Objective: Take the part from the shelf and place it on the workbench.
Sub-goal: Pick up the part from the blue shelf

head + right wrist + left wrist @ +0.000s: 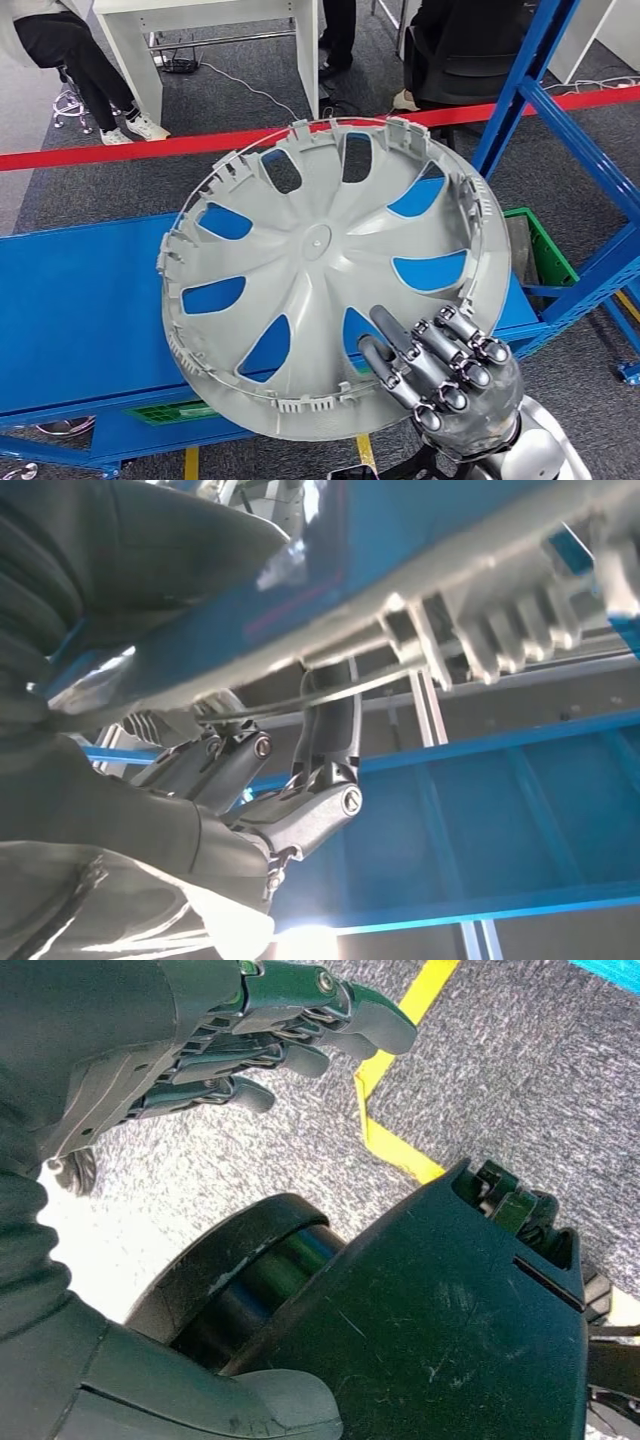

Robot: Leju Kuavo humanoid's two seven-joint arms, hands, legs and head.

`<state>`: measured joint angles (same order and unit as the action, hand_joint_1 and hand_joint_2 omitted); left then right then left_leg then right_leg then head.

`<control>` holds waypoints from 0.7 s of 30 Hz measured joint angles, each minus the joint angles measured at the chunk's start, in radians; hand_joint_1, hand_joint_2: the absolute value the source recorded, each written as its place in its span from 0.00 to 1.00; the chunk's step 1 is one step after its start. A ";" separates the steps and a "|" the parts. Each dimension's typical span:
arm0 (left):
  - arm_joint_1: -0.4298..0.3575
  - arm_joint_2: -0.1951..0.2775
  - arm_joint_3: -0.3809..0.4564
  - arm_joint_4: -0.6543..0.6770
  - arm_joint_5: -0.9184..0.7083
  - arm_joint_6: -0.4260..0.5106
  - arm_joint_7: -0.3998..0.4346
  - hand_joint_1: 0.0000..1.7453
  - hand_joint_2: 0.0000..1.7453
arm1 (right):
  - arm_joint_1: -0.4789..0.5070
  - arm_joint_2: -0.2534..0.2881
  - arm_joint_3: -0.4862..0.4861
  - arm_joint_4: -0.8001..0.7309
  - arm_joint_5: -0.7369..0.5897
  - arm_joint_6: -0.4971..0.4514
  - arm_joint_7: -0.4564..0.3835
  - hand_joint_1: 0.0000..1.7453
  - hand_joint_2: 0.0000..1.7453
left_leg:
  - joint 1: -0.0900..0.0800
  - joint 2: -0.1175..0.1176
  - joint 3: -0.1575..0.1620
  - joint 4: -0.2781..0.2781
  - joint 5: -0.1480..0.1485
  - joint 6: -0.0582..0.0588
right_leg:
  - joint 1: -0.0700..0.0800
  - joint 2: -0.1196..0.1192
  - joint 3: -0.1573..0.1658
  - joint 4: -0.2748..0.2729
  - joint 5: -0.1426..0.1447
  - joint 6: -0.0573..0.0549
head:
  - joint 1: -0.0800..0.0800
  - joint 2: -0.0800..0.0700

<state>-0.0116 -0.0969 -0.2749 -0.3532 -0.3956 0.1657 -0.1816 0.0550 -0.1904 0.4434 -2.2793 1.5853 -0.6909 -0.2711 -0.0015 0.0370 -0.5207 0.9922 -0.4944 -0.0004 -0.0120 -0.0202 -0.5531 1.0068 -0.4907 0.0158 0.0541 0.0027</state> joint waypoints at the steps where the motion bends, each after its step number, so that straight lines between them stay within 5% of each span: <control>1: 0.000 0.000 0.000 0.000 0.002 -0.005 0.000 0.00 1.00 | 0.000 0.000 0.000 0.000 0.000 0.000 0.003 1.00 1.00 | 0.000 0.000 0.000 0.000 0.000 0.000 | 0.000 0.000 0.000 0.000 0.000 0.000 | 0.000 0.000; 21: -0.001 0.000 0.001 0.000 0.000 -0.013 0.006 0.00 1.00 | -0.021 0.000 0.029 -0.003 -0.008 0.000 0.072 1.00 1.00 | 0.000 0.000 0.000 0.000 0.000 0.000 | 0.000 0.000 0.000 0.000 0.000 0.000 | 0.000 0.000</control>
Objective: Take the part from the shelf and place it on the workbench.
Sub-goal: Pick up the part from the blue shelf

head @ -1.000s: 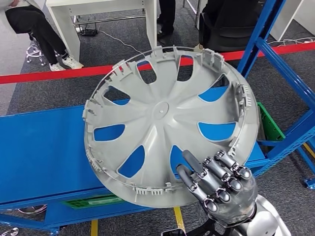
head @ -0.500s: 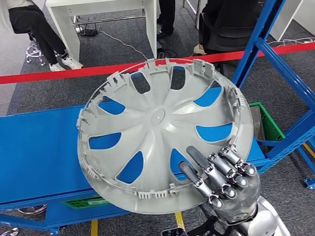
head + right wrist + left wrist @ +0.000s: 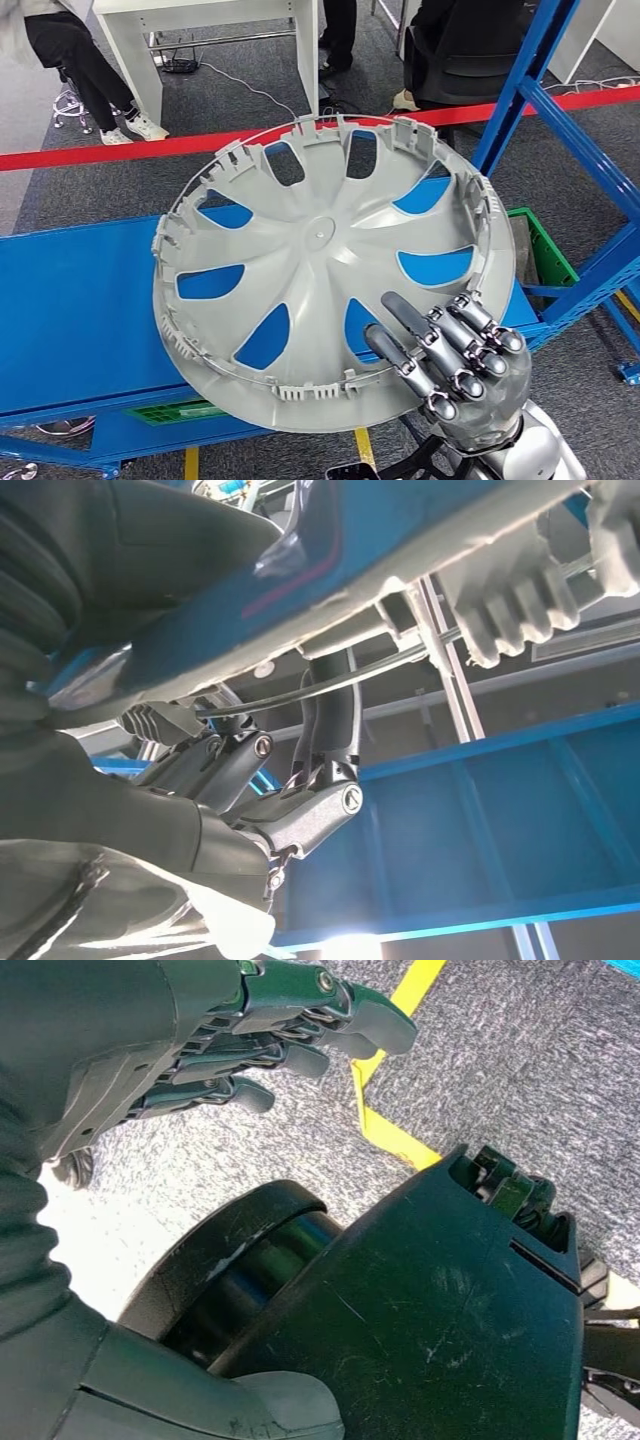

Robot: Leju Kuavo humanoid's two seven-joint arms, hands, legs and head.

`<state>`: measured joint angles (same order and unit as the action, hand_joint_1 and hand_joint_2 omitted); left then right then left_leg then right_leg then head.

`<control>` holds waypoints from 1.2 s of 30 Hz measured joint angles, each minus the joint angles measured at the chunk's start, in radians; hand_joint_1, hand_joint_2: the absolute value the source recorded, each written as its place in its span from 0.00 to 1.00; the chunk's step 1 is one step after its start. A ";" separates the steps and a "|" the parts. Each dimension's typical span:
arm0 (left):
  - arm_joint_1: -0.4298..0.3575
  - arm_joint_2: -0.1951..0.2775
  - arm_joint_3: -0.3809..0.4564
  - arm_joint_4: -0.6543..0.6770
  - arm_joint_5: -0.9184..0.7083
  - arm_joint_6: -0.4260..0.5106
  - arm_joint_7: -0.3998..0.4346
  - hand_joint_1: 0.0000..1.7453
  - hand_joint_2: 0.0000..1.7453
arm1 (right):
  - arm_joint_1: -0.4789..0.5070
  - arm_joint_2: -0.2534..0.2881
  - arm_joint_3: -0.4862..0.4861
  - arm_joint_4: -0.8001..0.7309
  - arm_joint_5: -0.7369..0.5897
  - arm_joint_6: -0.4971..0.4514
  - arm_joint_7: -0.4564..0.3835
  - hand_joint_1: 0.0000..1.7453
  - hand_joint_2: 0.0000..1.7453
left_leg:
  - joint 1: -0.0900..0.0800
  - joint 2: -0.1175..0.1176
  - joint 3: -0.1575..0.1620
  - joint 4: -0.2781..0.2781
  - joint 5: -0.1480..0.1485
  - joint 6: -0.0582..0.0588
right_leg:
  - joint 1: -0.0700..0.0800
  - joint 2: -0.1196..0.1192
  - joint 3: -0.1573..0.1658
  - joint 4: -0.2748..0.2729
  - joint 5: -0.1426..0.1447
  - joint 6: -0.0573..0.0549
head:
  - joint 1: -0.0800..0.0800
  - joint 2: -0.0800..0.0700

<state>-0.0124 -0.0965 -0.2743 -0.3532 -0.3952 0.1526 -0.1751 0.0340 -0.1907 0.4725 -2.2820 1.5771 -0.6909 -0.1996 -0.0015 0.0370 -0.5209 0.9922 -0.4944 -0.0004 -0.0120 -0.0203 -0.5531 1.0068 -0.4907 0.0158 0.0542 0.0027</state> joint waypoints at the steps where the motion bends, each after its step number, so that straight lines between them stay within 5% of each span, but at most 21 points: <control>1: 0.000 0.000 0.000 0.000 0.000 0.000 0.000 0.00 1.00 | 0.000 0.000 0.000 0.000 0.000 0.000 0.000 1.00 1.00 | 0.000 0.000 0.000 0.000 0.000 0.000 | 0.000 0.000 0.000 0.000 0.000 0.000 | 0.000 0.000; 22: -0.001 0.000 0.001 0.000 0.008 0.003 0.019 0.00 1.00 | -0.001 0.000 0.004 0.000 0.000 0.000 0.009 1.00 1.00 | -0.002 0.000 -0.002 0.005 -0.002 0.003 | -0.003 0.000 0.000 -0.001 0.001 0.002 | 0.000 0.000; 27: -0.001 0.001 0.005 0.000 0.010 0.003 0.025 0.00 1.00 | -0.001 0.000 0.006 0.000 0.000 0.000 0.013 1.00 1.00 | -0.004 0.000 -0.007 0.014 -0.005 0.012 | -0.005 -0.001 0.000 -0.002 0.005 0.009 | 0.000 0.000; 30: -0.003 0.001 0.006 0.000 0.009 0.003 0.031 0.00 1.00 | -0.001 0.000 0.007 0.000 0.000 0.000 0.016 1.00 1.00 | -0.001 0.001 -0.006 -0.002 0.012 0.029 | -0.007 0.002 -0.004 0.002 -0.001 0.021 | 0.000 0.000; 32: -0.005 0.000 0.006 0.000 0.009 0.003 0.035 0.00 1.00 | -0.001 0.000 0.007 0.000 0.000 0.000 0.020 1.00 1.00 | 0.003 0.003 -0.007 -0.017 0.026 0.039 | -0.008 0.009 -0.032 0.064 -0.053 0.025 | 0.003 0.000; 34: -0.005 -0.001 0.006 0.000 0.009 0.003 0.037 0.00 1.00 | -0.001 0.000 0.007 0.000 -0.001 0.000 0.023 1.00 1.00 | 0.003 0.003 -0.015 -0.016 0.030 0.043 | -0.008 0.015 -0.083 0.194 -0.119 0.029 | 0.004 0.000; 36: -0.005 -0.001 0.006 0.000 0.008 0.003 0.040 0.00 1.00 | 0.000 0.000 0.008 0.001 -0.001 0.000 0.026 1.00 1.00 | 0.003 0.003 -0.022 -0.010 0.032 0.042 | -0.010 0.016 -0.109 0.269 -0.134 0.035 | 0.004 0.000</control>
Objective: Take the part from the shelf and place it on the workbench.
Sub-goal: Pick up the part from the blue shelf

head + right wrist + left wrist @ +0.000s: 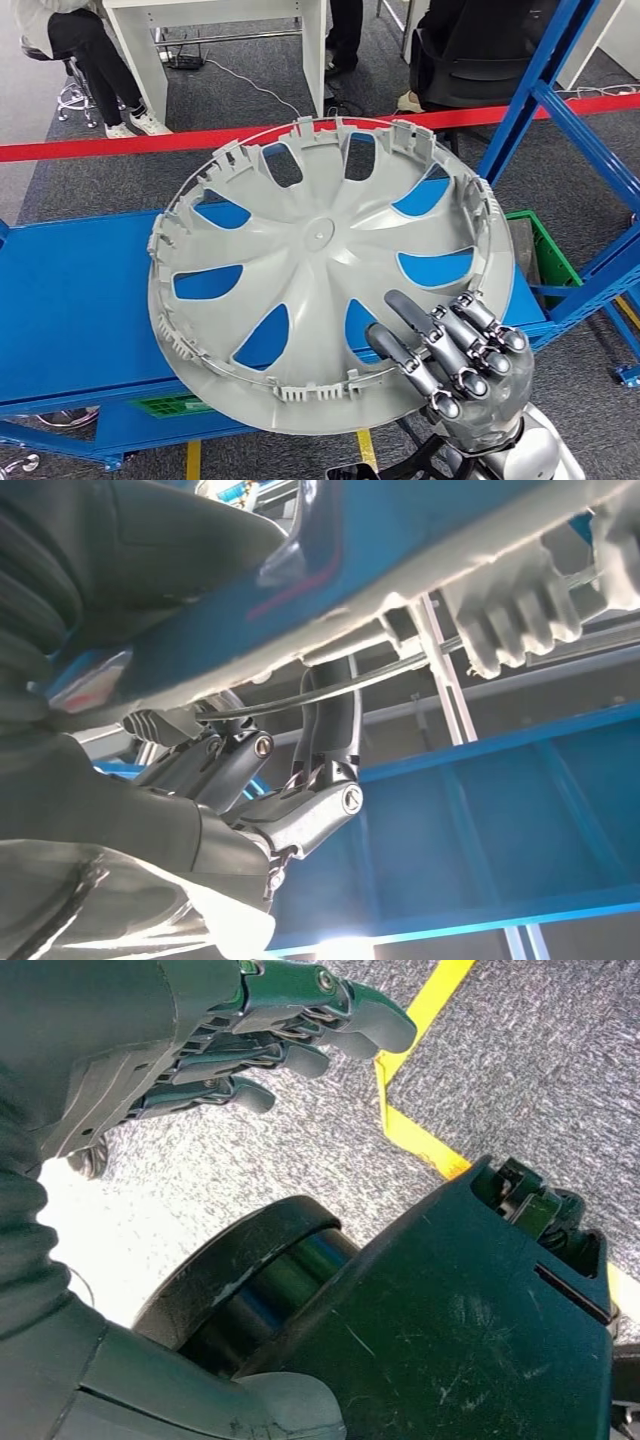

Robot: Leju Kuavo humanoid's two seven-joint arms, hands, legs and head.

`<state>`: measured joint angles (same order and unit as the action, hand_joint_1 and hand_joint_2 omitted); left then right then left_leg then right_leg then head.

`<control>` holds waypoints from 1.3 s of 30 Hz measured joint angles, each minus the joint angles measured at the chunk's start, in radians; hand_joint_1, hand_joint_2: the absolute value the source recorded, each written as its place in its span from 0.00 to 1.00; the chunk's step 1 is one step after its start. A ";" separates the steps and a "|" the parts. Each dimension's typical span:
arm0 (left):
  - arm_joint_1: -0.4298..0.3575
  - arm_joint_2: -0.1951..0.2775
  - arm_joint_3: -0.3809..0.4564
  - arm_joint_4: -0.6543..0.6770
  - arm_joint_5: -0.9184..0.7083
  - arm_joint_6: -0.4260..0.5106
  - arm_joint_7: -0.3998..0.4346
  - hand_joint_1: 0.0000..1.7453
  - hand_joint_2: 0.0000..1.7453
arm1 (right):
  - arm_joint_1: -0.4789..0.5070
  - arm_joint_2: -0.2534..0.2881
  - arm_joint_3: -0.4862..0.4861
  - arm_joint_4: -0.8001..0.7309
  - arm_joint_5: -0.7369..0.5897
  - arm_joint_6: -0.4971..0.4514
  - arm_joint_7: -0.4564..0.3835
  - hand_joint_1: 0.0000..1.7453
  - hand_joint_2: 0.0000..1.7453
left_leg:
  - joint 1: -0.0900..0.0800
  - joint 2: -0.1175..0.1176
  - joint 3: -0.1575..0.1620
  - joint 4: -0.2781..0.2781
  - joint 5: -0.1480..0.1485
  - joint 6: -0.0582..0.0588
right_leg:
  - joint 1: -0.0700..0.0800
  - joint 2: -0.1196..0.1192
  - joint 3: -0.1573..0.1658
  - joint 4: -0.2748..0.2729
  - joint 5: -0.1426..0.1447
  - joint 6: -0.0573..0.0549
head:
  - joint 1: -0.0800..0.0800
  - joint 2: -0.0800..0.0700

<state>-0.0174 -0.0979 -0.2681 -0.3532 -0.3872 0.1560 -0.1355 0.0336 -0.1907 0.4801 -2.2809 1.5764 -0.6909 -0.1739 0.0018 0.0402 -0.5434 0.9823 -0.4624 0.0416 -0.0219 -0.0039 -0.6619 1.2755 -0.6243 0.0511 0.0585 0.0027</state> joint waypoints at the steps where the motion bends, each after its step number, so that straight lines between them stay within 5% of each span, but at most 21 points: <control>1: 0.000 0.000 0.000 0.000 -0.001 0.000 0.002 0.00 1.00 | 0.000 0.000 0.000 0.000 0.000 0.000 0.002 1.00 1.00 | 0.001 0.000 -0.003 0.005 0.000 -0.001 | -0.002 0.000 0.014 -0.020 0.023 0.003 | 0.000 0.000; 3: -0.001 -0.001 0.000 0.000 -0.002 -0.001 0.007 0.00 1.00 | -0.001 0.000 0.001 0.001 0.000 0.000 0.004 1.00 1.00 | 0.005 -0.001 -0.010 0.018 -0.003 -0.008 | -0.007 -0.005 0.081 -0.143 0.081 0.009 | 0.000 0.000; 5: -0.002 0.000 0.000 0.000 -0.002 -0.002 0.010 0.00 1.00 | -0.002 0.000 0.002 0.001 0.000 0.000 0.006 1.00 1.00 | 0.004 -0.001 -0.020 0.034 -0.006 -0.023 | -0.006 -0.009 0.131 -0.234 0.103 0.008 | 0.003 0.000; 9: -0.003 0.002 0.001 0.000 -0.005 -0.003 0.012 0.00 1.00 | -0.004 0.000 0.007 0.002 -0.001 0.000 0.011 1.00 1.00 | 0.003 -0.005 -0.035 0.051 -0.006 -0.047 | -0.003 -0.002 0.122 -0.241 0.105 -0.018 | 0.003 0.000; 12: -0.003 0.002 0.001 0.000 -0.006 -0.004 0.014 0.00 1.00 | -0.005 0.000 0.007 0.002 -0.001 0.000 0.012 1.00 1.00 | 0.006 -0.026 -0.070 0.152 -0.101 -0.060 | -0.003 -0.001 0.099 -0.242 0.124 -0.046 | 0.000 0.000; 14: -0.004 0.002 0.001 0.000 -0.006 -0.004 0.014 0.00 1.00 | -0.004 0.000 0.007 0.002 -0.001 0.000 0.013 1.00 1.00 | 0.006 -0.031 -0.101 0.276 -0.174 -0.062 | 0.002 0.000 0.079 -0.241 0.138 -0.054 | -0.001 0.000; 15: -0.005 0.002 0.001 0.000 -0.006 -0.005 0.015 0.00 1.00 | -0.003 0.000 0.007 0.002 -0.001 0.000 0.014 1.00 1.00 | 0.005 -0.032 -0.102 0.309 -0.184 -0.060 | 0.005 0.001 0.070 -0.241 0.145 -0.055 | -0.001 0.000; 17: -0.005 0.002 0.001 0.000 -0.007 -0.005 0.018 0.00 1.00 | -0.001 0.000 0.007 0.002 -0.001 0.000 0.017 1.00 1.00 | 0.003 -0.033 -0.054 0.265 -0.148 -0.048 | 0.011 0.004 0.054 -0.241 0.159 -0.056 | -0.001 0.000; 20: 0.000 0.005 0.001 0.000 -0.008 -0.005 0.025 0.00 1.00 | 0.003 0.000 0.007 0.002 -0.001 0.000 0.021 1.00 1.00 | -0.006 -0.045 0.065 0.067 -0.090 -0.021 | 0.016 0.010 0.037 -0.241 0.180 -0.050 | 0.000 0.000; 24: 0.007 0.006 0.001 0.000 -0.008 -0.005 0.027 0.00 1.00 | 0.006 0.000 0.007 0.003 -0.002 0.000 0.024 1.00 1.00 | -0.014 -0.046 0.078 0.000 -0.070 -0.013 | 0.009 0.010 0.023 -0.250 0.207 -0.026 | 0.000 0.000; 26: 0.006 0.005 0.001 0.000 -0.008 -0.005 0.027 0.00 1.00 | 0.007 0.000 0.007 0.004 -0.002 0.000 0.024 1.00 1.00 | -0.010 -0.039 0.063 -0.012 -0.044 -0.005 | 0.009 0.009 0.004 -0.219 0.162 -0.018 | 0.003 0.000; 28: 0.006 0.005 0.001 0.000 -0.008 -0.005 0.027 0.00 1.00 | 0.007 0.000 0.007 0.005 -0.003 0.000 0.024 1.00 1.00 | -0.010 -0.033 0.038 -0.013 -0.023 0.002 | 0.008 0.008 -0.028 -0.114 0.065 -0.014 | 0.007 0.000; 30: 0.005 0.005 0.001 0.000 -0.008 -0.005 0.027 0.00 1.00 | 0.008 0.000 0.007 0.006 -0.004 0.000 0.025 1.00 1.00 | -0.011 -0.027 0.008 -0.009 -0.003 0.002 | 0.007 0.007 -0.045 0.004 0.014 -0.008 | 0.008 0.000; 32: 0.004 0.005 0.002 0.000 -0.008 -0.005 0.027 0.00 1.00 | 0.009 0.000 0.007 0.008 -0.005 0.000 0.025 1.00 1.00 | -0.011 -0.023 -0.022 -0.002 0.015 -0.001 | 0.007 0.006 -0.011 0.017 0.050 -0.004 | 0.008 0.000; 34: 0.001 0.004 0.002 0.000 -0.008 -0.005 0.027 0.00 1.00 | 0.009 0.000 0.007 0.008 -0.005 0.000 0.025 1.00 1.00 | -0.011 -0.022 -0.048 0.013 0.027 -0.008 | 0.005 0.002 0.088 -0.106 0.092 -0.001 | 0.009 0.000; 36: -0.002 0.004 0.002 0.000 -0.008 -0.005 0.027 0.00 1.00 | 0.008 0.000 0.007 0.008 -0.005 0.000 0.025 1.00 1.00 | -0.014 -0.023 -0.065 0.030 0.036 -0.018 | 0.007 0.000 0.179 -0.239 0.078 -0.006 | 0.010 0.000; 39: -0.003 0.005 0.002 0.000 -0.008 -0.004 0.027 0.00 1.00 | 0.010 0.000 0.007 0.009 -0.004 0.000 0.024 1.00 1.00 | -0.015 -0.024 -0.078 0.039 0.054 -0.031 | 0.009 0.001 0.185 -0.277 0.066 -0.023 | 0.012 0.000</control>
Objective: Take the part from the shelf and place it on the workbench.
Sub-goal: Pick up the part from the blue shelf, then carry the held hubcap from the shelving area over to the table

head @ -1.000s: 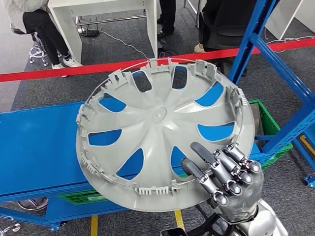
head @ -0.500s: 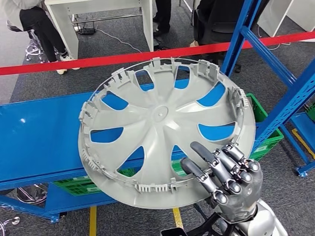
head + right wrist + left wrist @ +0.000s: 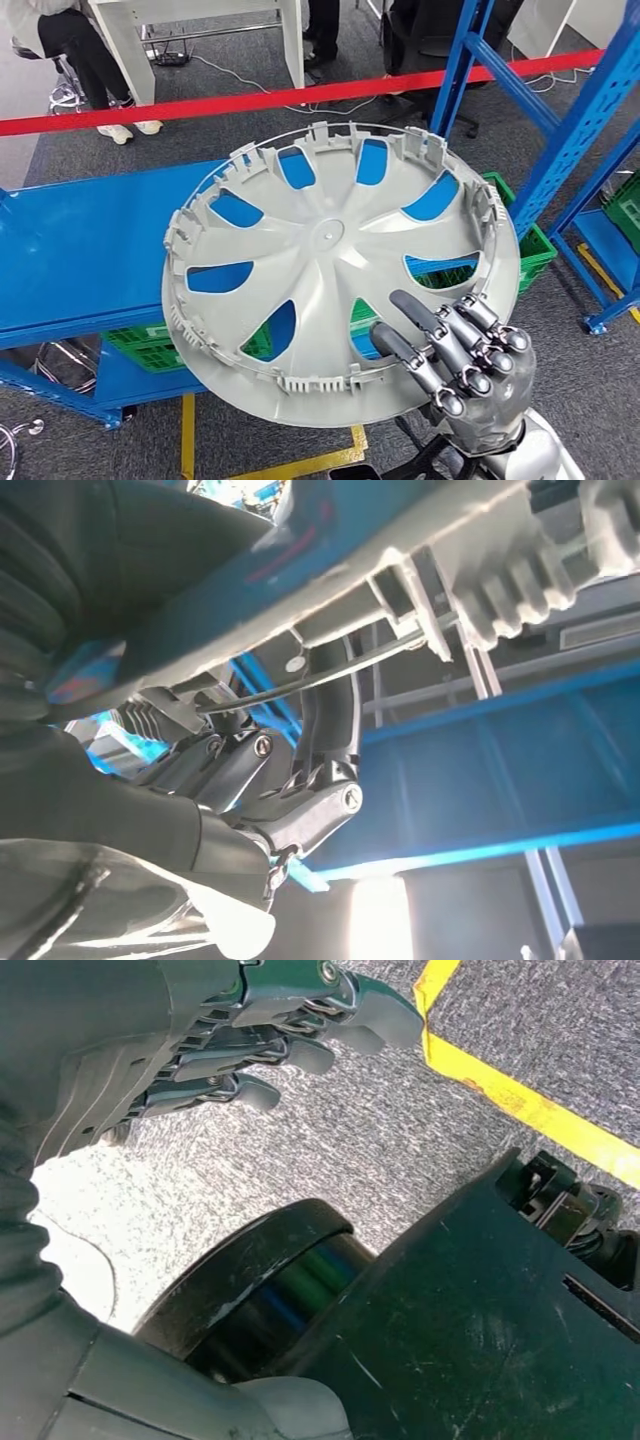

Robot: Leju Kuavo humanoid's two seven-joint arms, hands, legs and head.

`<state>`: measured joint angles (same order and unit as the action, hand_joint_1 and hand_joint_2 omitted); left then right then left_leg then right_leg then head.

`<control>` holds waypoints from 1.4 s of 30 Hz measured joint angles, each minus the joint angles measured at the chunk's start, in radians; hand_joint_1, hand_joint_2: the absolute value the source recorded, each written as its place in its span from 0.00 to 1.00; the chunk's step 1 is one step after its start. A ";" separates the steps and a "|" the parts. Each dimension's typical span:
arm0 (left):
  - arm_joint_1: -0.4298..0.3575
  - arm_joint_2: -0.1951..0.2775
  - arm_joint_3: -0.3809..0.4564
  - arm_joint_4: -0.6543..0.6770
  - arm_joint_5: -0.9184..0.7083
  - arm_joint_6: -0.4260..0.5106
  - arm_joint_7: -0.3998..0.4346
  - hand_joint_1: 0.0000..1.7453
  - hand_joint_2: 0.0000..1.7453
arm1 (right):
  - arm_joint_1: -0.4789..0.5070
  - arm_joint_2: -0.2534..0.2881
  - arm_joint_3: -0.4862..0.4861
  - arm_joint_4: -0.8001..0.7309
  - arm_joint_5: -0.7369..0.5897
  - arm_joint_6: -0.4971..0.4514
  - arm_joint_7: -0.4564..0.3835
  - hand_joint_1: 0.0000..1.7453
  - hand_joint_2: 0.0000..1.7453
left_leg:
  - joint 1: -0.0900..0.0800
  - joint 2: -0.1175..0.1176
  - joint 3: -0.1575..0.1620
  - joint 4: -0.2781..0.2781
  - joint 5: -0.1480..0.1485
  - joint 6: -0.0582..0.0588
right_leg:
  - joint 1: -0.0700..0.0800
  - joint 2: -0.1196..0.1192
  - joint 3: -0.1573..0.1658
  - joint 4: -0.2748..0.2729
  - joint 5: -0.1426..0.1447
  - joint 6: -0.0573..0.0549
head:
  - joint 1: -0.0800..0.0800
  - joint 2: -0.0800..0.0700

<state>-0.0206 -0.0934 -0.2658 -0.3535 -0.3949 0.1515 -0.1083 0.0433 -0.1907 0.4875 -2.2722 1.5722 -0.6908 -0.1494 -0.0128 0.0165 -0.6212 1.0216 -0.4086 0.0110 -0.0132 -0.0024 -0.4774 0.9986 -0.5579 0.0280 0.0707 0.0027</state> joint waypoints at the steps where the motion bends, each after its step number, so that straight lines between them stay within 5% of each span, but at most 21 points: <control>1: 0.000 0.001 0.000 0.000 0.000 0.000 0.000 0.00 1.00 | 0.000 0.000 0.000 0.000 0.000 0.000 0.000 1.00 1.00 | 0.001 -0.002 -0.006 0.006 -0.010 -0.006 | -0.001 -0.001 -0.010 0.001 0.007 -0.008 | 0.000 0.000; 3: -0.001 0.001 0.001 0.000 0.002 0.001 0.000 0.00 1.00 | 0.003 0.000 0.000 0.001 0.000 0.000 0.003 1.00 1.00 | 0.004 -0.007 -0.025 0.062 -0.081 -0.019 | -0.004 -0.004 -0.029 0.000 0.026 -0.026 | -0.002 0.000; 5: -0.002 0.001 0.003 0.000 0.003 0.001 0.000 0.00 1.00 | 0.009 0.000 0.000 0.001 0.000 0.000 0.007 1.00 1.00 | 0.008 -0.009 -0.046 0.181 -0.180 -0.027 | -0.004 -0.005 -0.050 0.002 0.047 -0.033 | -0.004 0.000; 7: -0.002 0.001 0.005 0.000 0.003 0.001 0.000 0.00 1.00 | 0.014 0.000 0.000 0.001 0.000 0.000 0.013 1.00 1.00 | 0.010 -0.010 -0.042 0.270 -0.208 -0.029 | -0.003 -0.004 -0.078 0.008 0.068 -0.032 | -0.004 0.000; 9: 0.000 0.001 0.006 0.000 0.003 0.001 0.002 0.00 1.00 | 0.018 0.000 0.000 0.001 0.000 0.000 0.018 1.00 1.00 | 0.012 -0.010 0.012 0.234 -0.162 -0.027 | -0.003 -0.003 -0.106 0.015 0.084 -0.030 | -0.004 0.000; 11: 0.004 0.001 0.006 0.000 0.003 0.001 0.003 0.00 1.00 | 0.021 0.000 0.000 0.001 0.000 0.000 0.021 1.00 1.00 | 0.012 -0.015 0.104 0.101 -0.125 -0.019 | -0.002 -0.001 -0.126 0.020 0.099 -0.024 | -0.004 0.000; 13: 0.011 0.001 0.007 0.000 0.002 0.002 0.004 0.00 1.00 | 0.024 0.000 0.000 0.001 0.000 0.000 0.025 1.00 1.00 | 0.009 -0.021 0.161 -0.004 -0.129 -0.010 | 0.000 -0.001 -0.139 0.021 0.116 -0.013 | -0.003 0.000; 14: 0.014 0.001 0.007 0.000 0.002 0.003 0.005 0.00 1.00 | 0.025 0.000 0.000 0.001 0.000 0.000 0.028 1.00 1.00 | 0.006 -0.022 0.165 -0.025 -0.135 -0.007 | -0.001 -0.001 -0.146 0.019 0.127 -0.007 | -0.002 0.000; 17: 0.019 0.002 0.009 0.000 -0.003 0.011 0.009 0.00 1.00 | 0.034 0.000 0.000 0.001 0.001 0.000 0.038 1.00 1.00 | 0.007 -0.017 0.136 -0.039 -0.114 0.011 | -0.004 -0.002 -0.174 0.028 0.127 0.011 | 0.001 0.000; 20: 0.020 0.003 0.011 0.001 -0.006 0.015 0.011 0.00 1.00 | 0.042 0.000 0.000 0.001 0.000 0.000 0.046 1.00 1.00 | 0.004 -0.013 0.100 -0.040 -0.081 0.029 | -0.005 0.000 -0.217 0.161 -0.009 0.014 | 0.012 0.000; 22: 0.017 0.003 0.012 0.001 -0.008 0.015 0.011 0.00 1.00 | 0.043 0.000 0.001 0.002 0.000 0.000 0.049 1.00 1.00 | -0.002 -0.010 0.072 -0.036 -0.061 0.033 | -0.004 0.000 -0.226 0.272 -0.060 0.013 | 0.018 0.000; 24: 0.013 0.003 0.012 0.001 -0.008 0.013 0.011 0.00 1.00 | 0.043 0.000 0.001 0.003 0.000 0.000 0.052 1.00 1.00 | -0.006 -0.009 0.041 -0.031 -0.041 0.034 | 0.000 0.000 -0.186 0.278 -0.024 0.009 | 0.020 0.000; 26: 0.009 0.003 0.012 0.000 -0.009 0.011 0.011 0.00 1.00 | 0.041 0.000 0.002 0.003 0.000 0.000 0.054 1.00 1.00 | -0.009 -0.009 0.019 -0.024 -0.025 0.031 | 0.007 -0.001 -0.081 0.160 0.014 0.000 | 0.022 0.000; 28: 0.006 0.003 0.012 0.000 -0.010 0.008 0.012 0.00 1.00 | 0.037 0.000 0.003 0.002 0.000 0.000 0.055 1.00 1.00 | -0.012 -0.008 0.006 -0.017 -0.010 0.024 | 0.012 -0.002 0.020 0.024 0.001 -0.007 | 0.024 0.000; 29: 0.006 0.004 0.012 0.000 -0.010 0.006 0.012 0.00 1.00 | 0.034 0.000 0.003 0.002 0.000 0.000 0.055 1.00 1.00 | -0.012 -0.008 0.001 -0.014 -0.002 0.020 | 0.014 -0.002 0.044 -0.013 -0.010 -0.008 | 0.026 0.000; 32: 0.003 0.010 0.012 0.000 -0.011 -0.004 0.014 0.00 1.00 | 0.029 0.000 0.003 0.002 0.000 0.000 0.054 1.00 1.00 | -0.012 -0.010 -0.015 -0.001 -0.007 0.004 | 0.009 -0.003 0.023 -0.031 0.002 -0.017 | 0.027 0.000; 34: -0.001 0.014 0.012 0.000 -0.011 -0.008 0.014 0.00 1.00 | 0.026 0.001 0.003 0.002 0.000 0.000 0.054 1.00 1.00 | -0.006 -0.014 -0.033 0.067 -0.090 -0.010 | 0.005 -0.007 0.002 -0.030 0.024 -0.028 | 0.024 0.000; 36: -0.006 0.016 0.011 0.000 -0.011 -0.012 0.014 0.00 1.00 | 0.024 0.002 0.003 0.002 0.000 0.000 0.056 1.00 1.00 | 0.001 -0.014 -0.053 0.195 -0.182 -0.021 | 0.005 -0.008 -0.024 -0.026 0.046 -0.033 | 0.018 0.000; 37: -0.007 0.017 0.011 0.000 -0.011 -0.014 0.014 0.00 1.00 | 0.024 0.002 0.003 0.002 0.000 0.000 0.056 1.00 1.00 | 0.005 -0.014 -0.054 0.247 -0.197 -0.025 | 0.005 -0.008 -0.040 -0.021 0.056 -0.033 | 0.017 0.000; 39: -0.008 0.019 0.010 0.000 -0.011 -0.016 0.014 0.00 1.00 | 0.022 0.003 0.003 0.002 0.000 0.000 0.057 1.00 1.00 | 0.011 -0.014 -0.021 0.258 -0.162 -0.028 | 0.004 -0.008 -0.073 -0.009 0.072 -0.031 | 0.016 0.000; 42: -0.006 0.022 0.008 0.000 -0.013 -0.018 0.014 0.00 1.00 | 0.020 0.004 0.003 0.002 0.000 0.000 0.057 1.00 1.00 | 0.016 -0.017 0.102 0.084 -0.112 -0.023 | 0.006 -0.007 -0.109 0.011 0.088 -0.022 | 0.016 0.000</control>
<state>-0.0267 -0.0716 -0.2575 -0.3536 -0.4080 0.1338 -0.0939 0.0636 -0.1871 0.4906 -2.2706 1.5717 -0.6909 -0.0927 0.0029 -0.0005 -0.5193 1.1055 -0.5205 -0.0118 -0.0075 -0.0093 -0.5868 1.0093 -0.4702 0.0058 0.0863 0.0027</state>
